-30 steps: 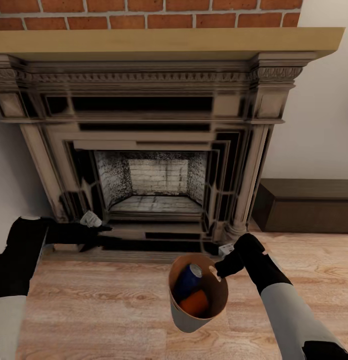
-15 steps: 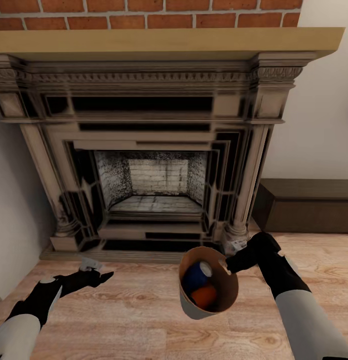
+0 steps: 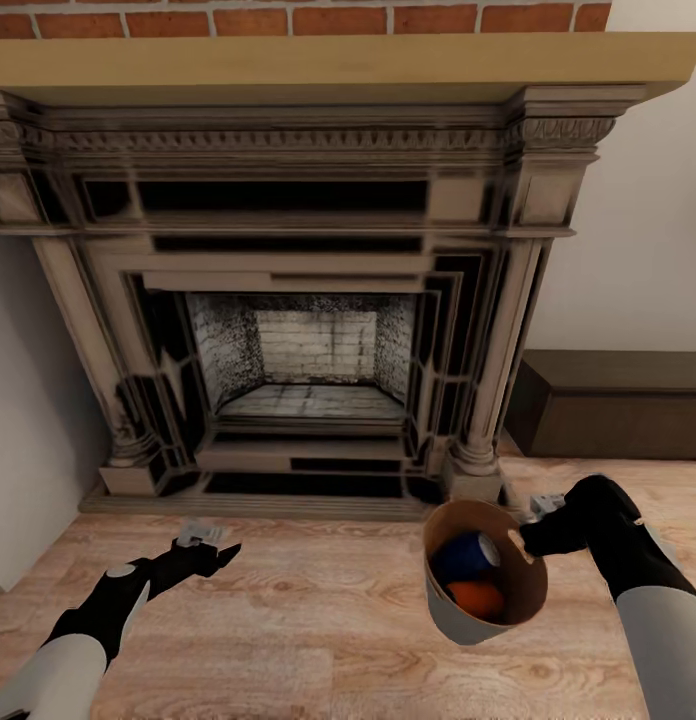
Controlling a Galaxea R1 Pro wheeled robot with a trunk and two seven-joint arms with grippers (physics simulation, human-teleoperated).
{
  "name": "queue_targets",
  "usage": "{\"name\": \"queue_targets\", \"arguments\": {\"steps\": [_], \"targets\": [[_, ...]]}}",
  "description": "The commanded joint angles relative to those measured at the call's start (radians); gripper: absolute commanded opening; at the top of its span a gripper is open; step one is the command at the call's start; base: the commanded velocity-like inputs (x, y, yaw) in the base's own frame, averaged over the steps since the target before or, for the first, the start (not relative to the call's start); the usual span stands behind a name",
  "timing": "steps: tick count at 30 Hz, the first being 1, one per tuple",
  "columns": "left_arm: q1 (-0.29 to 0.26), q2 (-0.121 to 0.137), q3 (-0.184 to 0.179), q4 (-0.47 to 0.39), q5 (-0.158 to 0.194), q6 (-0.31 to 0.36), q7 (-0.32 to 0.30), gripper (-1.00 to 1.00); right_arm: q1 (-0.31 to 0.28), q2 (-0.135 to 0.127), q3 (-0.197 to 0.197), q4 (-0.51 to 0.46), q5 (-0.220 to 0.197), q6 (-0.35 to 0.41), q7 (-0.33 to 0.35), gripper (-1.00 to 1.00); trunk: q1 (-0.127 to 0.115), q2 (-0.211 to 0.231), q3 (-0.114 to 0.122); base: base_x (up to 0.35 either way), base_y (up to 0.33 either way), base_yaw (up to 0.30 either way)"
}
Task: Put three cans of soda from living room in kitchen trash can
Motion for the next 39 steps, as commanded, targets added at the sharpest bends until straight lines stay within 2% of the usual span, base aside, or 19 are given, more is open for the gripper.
{"name": "queue_targets", "arguments": {"steps": [1,8,18,22,23,26,30,39], "targets": [[0.001,0.0,0.0,0.0,0.001,-0.007,0.004,1.0,-0.001,-0.017,-0.003,0.024,-0.032,0.012,0.006,-1.0,0.0,0.0,-0.004,0.0,0.0,0.0],[0.003,-0.001,0.0,0.0,0.001,-0.039,0.02,1.0,-0.004,-0.052,-0.007,0.077,-0.035,0.012,0.004,-1.0,0.003,-0.002,-0.031,0.0,0.0,0.0],[0.011,0.0,0.0,-0.001,0.001,-0.043,0.024,1.0,-0.006,-0.065,-0.008,0.118,-0.036,0.012,0.008,-1.0,0.008,-0.004,-0.07,0.0,0.0,0.0],[0.012,-0.001,0.0,0.0,0.001,-0.043,0.024,1.0,-0.005,-0.066,-0.059,0.123,-0.036,0.012,0.012,-1.0,0.01,-0.005,-0.085,0.0,0.0,0.0],[0.012,-0.001,0.0,0.0,0.001,-0.043,0.025,1.0,-0.005,-0.066,-0.088,0.126,-0.035,0.012,0.011,-1.0,0.01,-0.006,-0.089,0.0,0.0,0.0],[0.012,-0.001,0.0,0.0,-0.001,-0.043,0.025,1.0,-0.005,-0.068,-0.124,0.131,-0.033,0.012,0.009,-1.0,0.011,-0.006,-0.1,0.0,0.0,0.0],[0.012,-0.001,0.0,0.0,-0.001,-0.043,0.024,1.0,-0.004,-0.068,-0.142,0.133,-0.034,0.012,0.008,-1.0,0.012,-0.007,-0.104,0.0,0.0,0.0],[0.012,-0.001,0.0,0.001,-0.006,-0.043,0.025,1.0,-0.004,-0.065,-0.147,0.134,-0.031,0.012,0.007,-1.0,0.012,-0.007,-0.104,0.0,0.0,0.0]]}}
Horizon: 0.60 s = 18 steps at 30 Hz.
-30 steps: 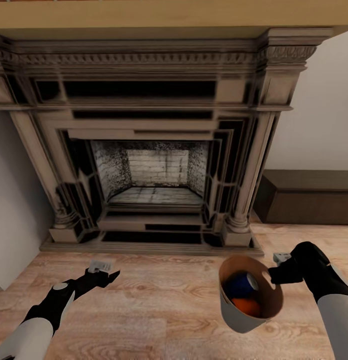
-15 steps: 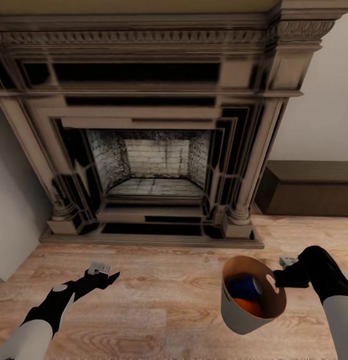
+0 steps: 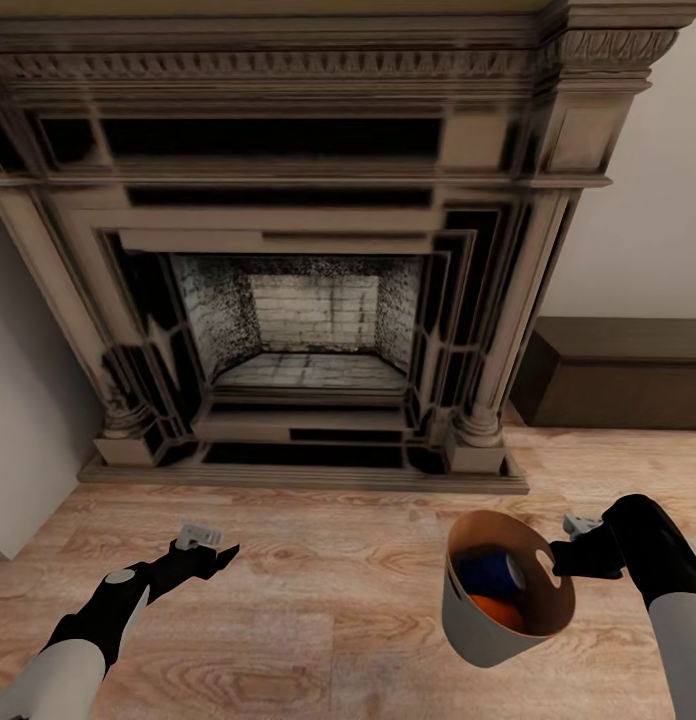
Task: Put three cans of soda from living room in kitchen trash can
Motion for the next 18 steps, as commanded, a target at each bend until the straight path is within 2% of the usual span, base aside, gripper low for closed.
{"name": "queue_targets", "arguments": {"steps": [1,6,10,18], "targets": [[0.0,0.0,0.0,0.0,-0.001,0.0,0.0,1.0,0.0,0.0,-0.001,0.0,-0.019,0.013,0.006,-1.0,0.0,0.0,0.0,0.0,0.0,0.0],[0.0,0.0,0.0,0.0,-0.002,0.0,0.0,1.0,0.0,0.0,0.0,0.0,-0.017,0.013,0.005,-1.0,0.0,0.0,0.0,0.0,0.0,0.0],[0.0,0.0,0.0,0.0,-0.003,0.0,0.0,1.0,0.0,0.003,0.0,0.0,-0.014,0.013,0.004,-1.0,0.002,-0.001,-0.015,0.0,0.0,0.0],[0.0,0.0,0.0,0.0,-0.004,0.0,0.0,1.0,0.0,0.003,0.001,0.0,-0.014,0.013,0.004,-1.0,0.002,-0.001,-0.015,0.0,0.0,0.0]]}}
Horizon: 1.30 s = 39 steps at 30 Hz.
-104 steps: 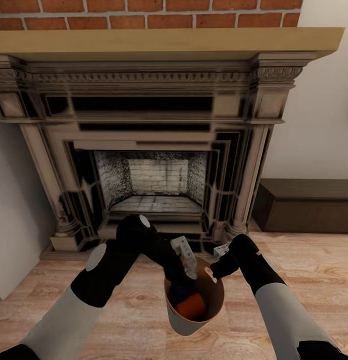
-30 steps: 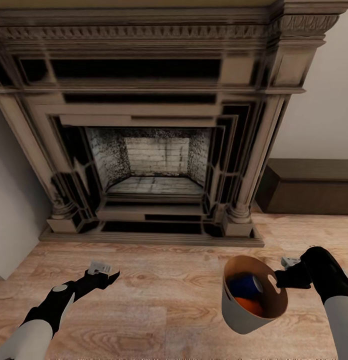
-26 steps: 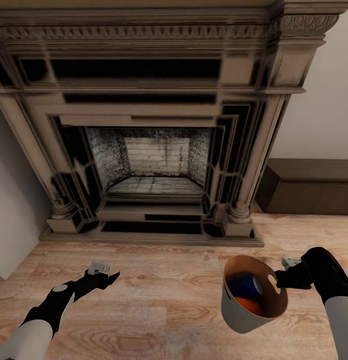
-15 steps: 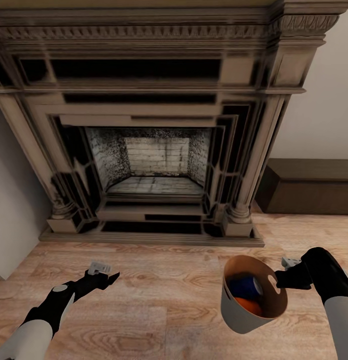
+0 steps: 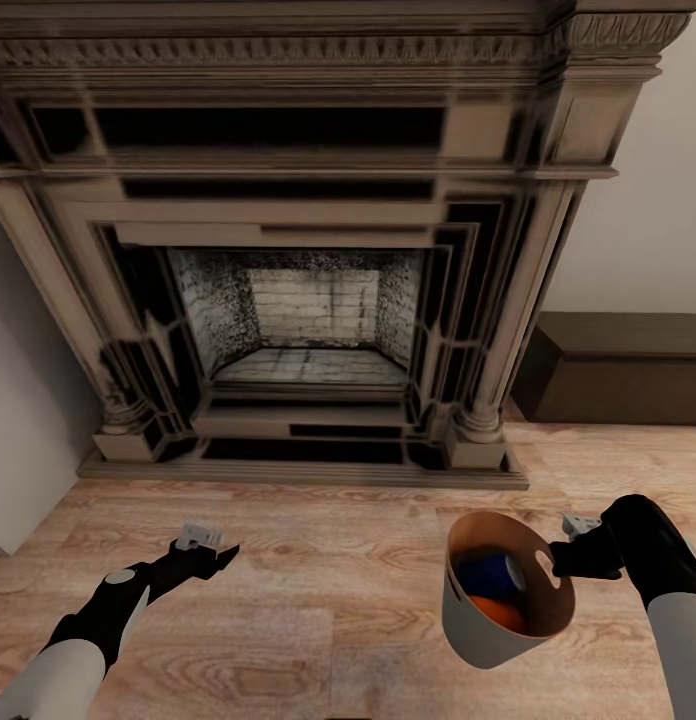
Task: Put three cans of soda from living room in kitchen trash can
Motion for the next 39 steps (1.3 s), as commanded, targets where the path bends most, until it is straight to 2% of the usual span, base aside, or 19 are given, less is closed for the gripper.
{"name": "queue_targets", "arguments": {"steps": [1,3,11,14,22,32,39], "targets": [[0.0,0.0,0.0,0.0,0.0,0.0,0.0,1.0,0.0,0.0,-0.001,0.0,-0.018,0.012,0.006,-1.0,0.0,0.0,0.0,0.0,0.0,0.0],[0.0,0.0,0.0,0.0,0.0,0.0,0.0,1.0,0.0,0.0,0.0,0.0,-0.018,0.012,0.005,-1.0,0.0,0.0,0.0,0.0,0.0,0.0],[0.0,0.0,0.0,0.0,-0.001,-0.001,0.0,1.0,0.0,0.001,0.002,0.0,-0.017,0.012,0.005,-1.0,0.004,-0.002,-0.031,0.0,0.0,0.0],[0.0,0.0,0.0,0.0,-0.001,-0.002,0.0,1.0,0.0,0.001,0.001,0.0,-0.016,0.012,0.005,-1.0,0.004,-0.002,-0.031,0.0,0.0,0.0],[0.0,0.0,0.0,0.001,-0.002,-0.002,0.0,1.0,0.0,-0.001,0.001,0.0,-0.015,0.012,0.005,-1.0,0.007,-0.004,-0.062,0.0,0.0,0.0],[0.0,0.0,0.0,0.002,-0.002,-0.002,0.0,1.0,0.0,0.002,0.004,0.0,-0.013,0.012,0.005,-1.0,0.007,-0.004,-0.062,0.0,0.0,0.0],[0.0,0.0,0.0,0.002,-0.003,-0.003,0.001,1.0,0.0,0.002,0.003,0.0,-0.016,0.012,0.005,-1.0,0.01,-0.005,-0.085,0.0,0.0,0.0]]}}
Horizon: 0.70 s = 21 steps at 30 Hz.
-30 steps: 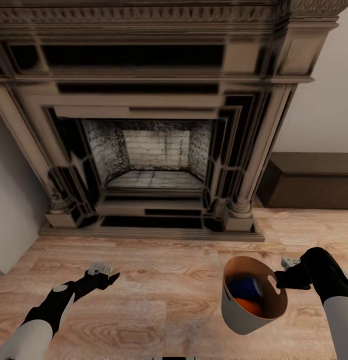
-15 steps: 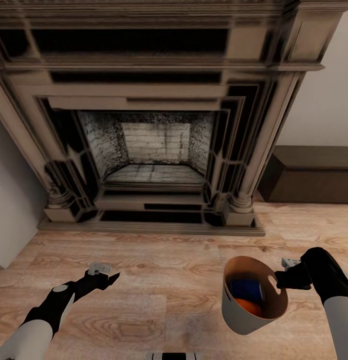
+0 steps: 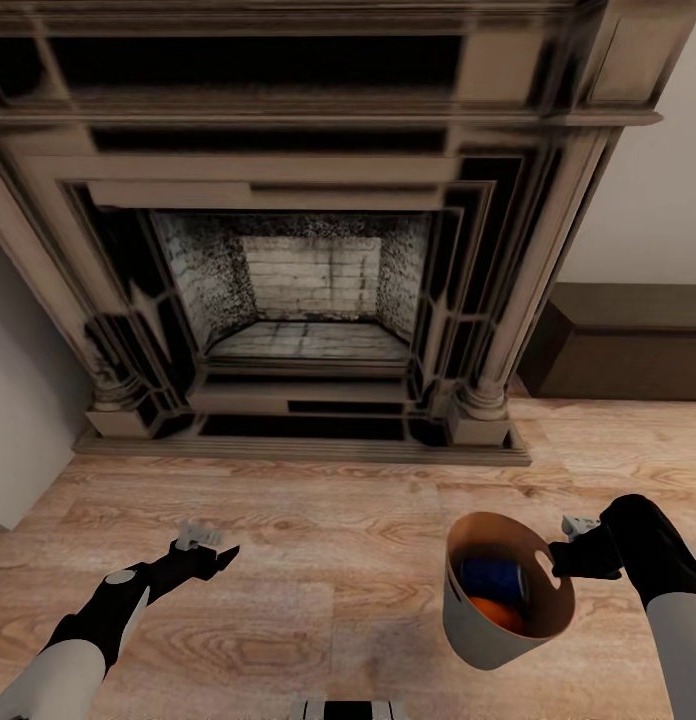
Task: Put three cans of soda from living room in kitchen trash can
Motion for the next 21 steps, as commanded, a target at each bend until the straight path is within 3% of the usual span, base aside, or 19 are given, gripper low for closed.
{"name": "queue_targets", "arguments": {"steps": [1,9,14,21], "targets": [[0.0,0.0,0.0,0.0,0.0,0.0,0.0,1.0,0.0,0.0,-0.001,0.0,-0.021,0.013,0.006,-1.0,0.0,0.0,0.0,0.0,0.0,0.0],[0.0,0.0,0.0,0.0,0.0,-0.004,0.001,1.0,0.0,0.001,-0.001,0.0,-0.021,0.013,0.006,-1.0,0.003,-0.002,-0.027,0.0,0.0,0.0],[0.0,0.0,0.0,0.023,0.001,-0.007,0.005,1.0,0.0,0.0,0.0,0.0,-0.02,0.013,0.006,-1.0,0.003,-0.002,-0.027,0.0,0.0,0.0],[0.0,0.0,-0.001,0.033,0.001,-0.019,0.043,1.0,0.0,-0.001,-0.001,0.0,-0.019,0.013,0.006,-1.0,0.006,-0.003,-0.054,0.0,0.0,0.0]]}}
